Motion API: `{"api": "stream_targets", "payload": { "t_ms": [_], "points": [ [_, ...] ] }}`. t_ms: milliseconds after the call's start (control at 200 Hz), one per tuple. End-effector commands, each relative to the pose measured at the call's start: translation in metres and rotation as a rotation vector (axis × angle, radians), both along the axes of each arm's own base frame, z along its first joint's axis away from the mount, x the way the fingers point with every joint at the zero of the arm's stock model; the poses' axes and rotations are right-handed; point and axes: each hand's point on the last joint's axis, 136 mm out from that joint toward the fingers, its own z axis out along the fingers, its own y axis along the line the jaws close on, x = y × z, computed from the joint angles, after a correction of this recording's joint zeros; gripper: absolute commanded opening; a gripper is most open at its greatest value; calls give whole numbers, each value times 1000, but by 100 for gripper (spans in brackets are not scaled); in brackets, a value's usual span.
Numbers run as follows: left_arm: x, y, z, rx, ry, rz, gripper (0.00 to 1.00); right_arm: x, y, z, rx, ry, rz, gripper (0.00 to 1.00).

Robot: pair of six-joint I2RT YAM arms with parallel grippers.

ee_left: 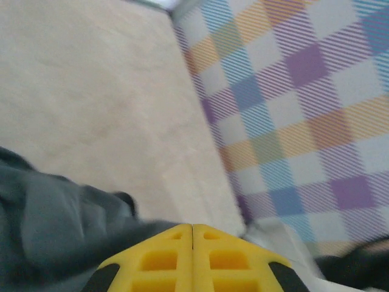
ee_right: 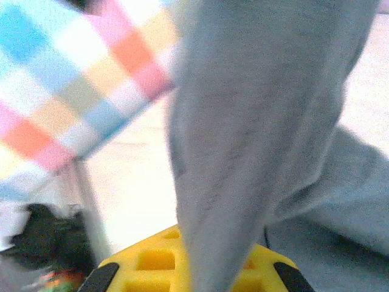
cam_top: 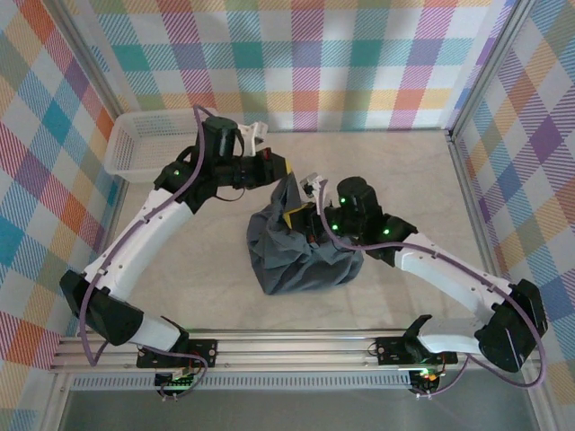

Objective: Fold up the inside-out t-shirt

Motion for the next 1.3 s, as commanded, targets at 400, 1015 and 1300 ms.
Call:
{"api": "stream_targets", "payload": {
  "t_ms": [400, 1015, 1300],
  "points": [
    [-51, 25, -7, -154, -10, -179, 34, -6, -19, 44, 258, 91, 207, 0],
    [-54, -18, -60, -23, -216, -349, 35, 0, -20, 33, 221, 133, 176, 1],
    [-55, -10, -45, -4, -240, -314, 0, 3, -34, 23, 203, 139, 115, 3]
  ]
}}
